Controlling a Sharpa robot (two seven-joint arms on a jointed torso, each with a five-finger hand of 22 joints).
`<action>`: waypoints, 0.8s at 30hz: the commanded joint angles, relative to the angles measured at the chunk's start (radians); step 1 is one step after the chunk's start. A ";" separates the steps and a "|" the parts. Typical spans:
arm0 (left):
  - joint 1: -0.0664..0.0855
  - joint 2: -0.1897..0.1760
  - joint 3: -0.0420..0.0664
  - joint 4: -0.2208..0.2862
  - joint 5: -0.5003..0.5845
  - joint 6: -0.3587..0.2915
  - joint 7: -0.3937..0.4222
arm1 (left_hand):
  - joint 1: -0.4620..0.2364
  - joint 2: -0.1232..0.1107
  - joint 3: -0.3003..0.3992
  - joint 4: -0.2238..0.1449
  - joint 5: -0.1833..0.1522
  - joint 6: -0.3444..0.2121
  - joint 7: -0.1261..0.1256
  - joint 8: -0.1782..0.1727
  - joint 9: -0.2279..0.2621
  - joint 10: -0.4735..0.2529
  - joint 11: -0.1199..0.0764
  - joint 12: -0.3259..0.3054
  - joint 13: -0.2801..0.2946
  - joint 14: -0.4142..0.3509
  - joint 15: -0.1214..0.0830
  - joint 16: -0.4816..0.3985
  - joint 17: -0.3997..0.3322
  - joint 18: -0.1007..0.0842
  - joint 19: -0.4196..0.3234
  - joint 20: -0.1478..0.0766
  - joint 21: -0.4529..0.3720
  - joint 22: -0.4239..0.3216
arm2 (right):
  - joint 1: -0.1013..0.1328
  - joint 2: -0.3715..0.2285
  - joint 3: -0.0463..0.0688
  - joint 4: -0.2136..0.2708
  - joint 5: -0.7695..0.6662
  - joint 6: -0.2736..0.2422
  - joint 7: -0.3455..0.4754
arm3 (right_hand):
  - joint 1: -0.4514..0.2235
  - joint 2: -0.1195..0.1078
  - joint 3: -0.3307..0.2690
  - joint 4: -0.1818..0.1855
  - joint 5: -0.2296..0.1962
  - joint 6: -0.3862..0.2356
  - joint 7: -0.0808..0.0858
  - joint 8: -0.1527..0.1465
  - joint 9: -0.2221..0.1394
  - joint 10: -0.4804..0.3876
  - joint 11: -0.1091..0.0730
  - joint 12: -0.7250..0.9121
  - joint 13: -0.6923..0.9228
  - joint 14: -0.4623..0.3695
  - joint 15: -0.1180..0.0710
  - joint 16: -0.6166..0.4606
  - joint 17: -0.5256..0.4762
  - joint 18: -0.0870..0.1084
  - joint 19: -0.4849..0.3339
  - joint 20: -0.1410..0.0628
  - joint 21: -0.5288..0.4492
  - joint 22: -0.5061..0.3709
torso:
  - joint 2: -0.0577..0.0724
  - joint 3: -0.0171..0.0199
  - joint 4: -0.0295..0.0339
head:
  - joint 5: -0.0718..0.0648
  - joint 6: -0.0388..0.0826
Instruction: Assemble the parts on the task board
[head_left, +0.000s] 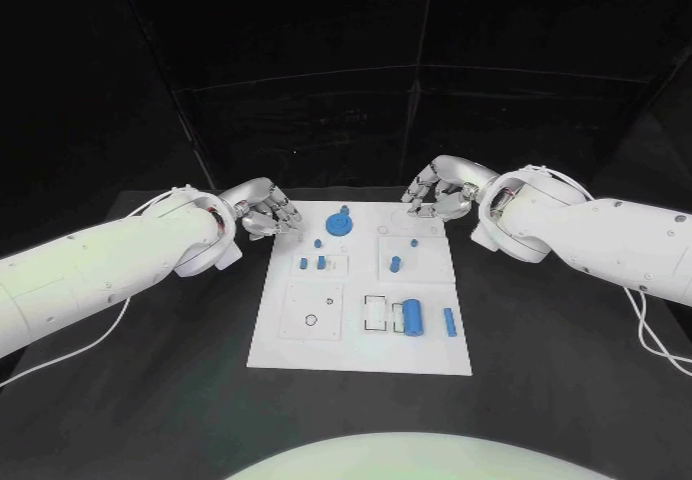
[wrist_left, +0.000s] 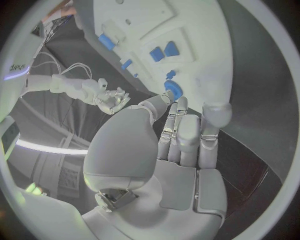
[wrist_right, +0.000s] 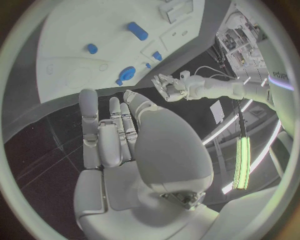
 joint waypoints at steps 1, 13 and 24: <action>0.002 -0.023 0.000 0.041 0.387 -0.088 0.154 | -0.010 -0.008 -0.006 0.008 -0.003 0.003 0.006 -0.001 -0.003 -0.002 0.008 -0.007 0.001 -0.025 0.003 -0.041 -0.057 0.021 -0.033 0.003 -0.078 -0.053 | 0.000 -0.007 0.000 0.018 -0.293 0.040 -0.090 | -0.008 -0.012 0.006 0.000 -0.007 0.002 0.000 -0.013 -0.002 0.000 0.003 -0.019 -0.016 0.043 -0.003 0.010 0.007 -0.016 0.014 0.001 0.012 0.013 | 0.000 -0.0012 0.0028 | -0.018 0.006; -0.007 -0.121 -0.003 0.205 0.788 -0.033 0.311 | -0.015 -0.003 -0.038 0.017 -0.003 0.005 0.014 -0.003 -0.014 -0.018 0.017 -0.009 0.005 -0.107 0.013 -0.146 -0.202 0.053 -0.131 0.014 -0.290 -0.198 | -0.039 -0.012 0.000 0.042 -0.431 0.056 -0.143 | -0.036 -0.043 0.009 0.001 -0.024 -0.030 0.022 -0.059 -0.003 -0.039 0.029 -0.095 -0.087 0.045 0.017 0.019 0.017 -0.018 0.016 0.018 0.024 0.027 | 0.001 -0.0025 0.0031 | -0.041 0.015; -0.009 -0.144 -0.003 0.258 0.853 -0.030 0.337 | -0.013 0.002 -0.045 0.017 -0.003 0.008 0.014 -0.001 -0.015 -0.015 0.017 -0.003 0.008 -0.120 0.014 -0.159 -0.223 0.057 -0.142 0.015 -0.316 -0.216 | -0.072 0.020 0.000 0.007 -0.435 0.067 -0.130 | -0.026 -0.037 0.019 -0.010 -0.023 -0.027 0.031 -0.068 -0.001 -0.045 0.036 -0.112 -0.113 0.046 0.023 0.028 0.027 -0.018 0.018 0.024 0.032 0.035 | 0.004 -0.0009 0.0005 | -0.033 0.017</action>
